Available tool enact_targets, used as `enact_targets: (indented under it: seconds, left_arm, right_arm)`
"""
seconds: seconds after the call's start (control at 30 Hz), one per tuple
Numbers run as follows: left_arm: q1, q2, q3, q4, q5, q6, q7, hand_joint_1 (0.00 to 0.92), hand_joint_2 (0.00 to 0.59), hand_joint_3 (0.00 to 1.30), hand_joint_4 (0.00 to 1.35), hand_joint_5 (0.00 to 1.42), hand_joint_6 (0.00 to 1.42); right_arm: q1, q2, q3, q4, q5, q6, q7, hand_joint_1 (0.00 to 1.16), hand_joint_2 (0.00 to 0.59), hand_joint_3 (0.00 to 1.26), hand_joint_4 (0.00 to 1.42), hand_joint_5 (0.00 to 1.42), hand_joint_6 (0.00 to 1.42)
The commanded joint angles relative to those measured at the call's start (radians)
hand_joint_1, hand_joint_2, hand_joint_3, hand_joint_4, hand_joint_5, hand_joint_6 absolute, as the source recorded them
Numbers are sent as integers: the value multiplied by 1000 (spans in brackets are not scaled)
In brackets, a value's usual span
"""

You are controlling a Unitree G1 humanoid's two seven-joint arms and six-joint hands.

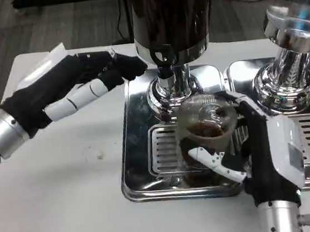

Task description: Grasp the cup under the faucet to collect the drink, then remove the cup.

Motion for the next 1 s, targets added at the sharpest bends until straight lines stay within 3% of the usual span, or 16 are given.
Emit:
enact_targets:
  seconds: [0.03, 0.37, 0.6, 1.0]
  left_arm:
    - [36, -14, -11, -29, -11, -4, -9, 0, 162, 412, 362, 359, 405]
    - [122, -31, -7, -110, -35, 13, -8, 0, 162, 412, 362, 359, 404]
    - [183, -23, -19, -152, -20, -54, -3, 0, 163, 391, 328, 348, 391]
    - [240, 66, -18, -86, 126, -362, 71, 0, 175, 219, 113, 129, 216]
  right_arm:
    - [41, -4, -18, -100, -8, -21, -10, 757, 199, 615, 671, 877, 1178]
    - [114, -8, -22, -208, -5, -23, 41, 755, 200, 630, 679, 887, 1187]
    - [137, -8, -22, -246, -5, -27, 76, 755, 200, 631, 683, 888, 1203]
    - [168, -11, -28, -302, 0, -30, 134, 754, 200, 638, 688, 897, 1210]
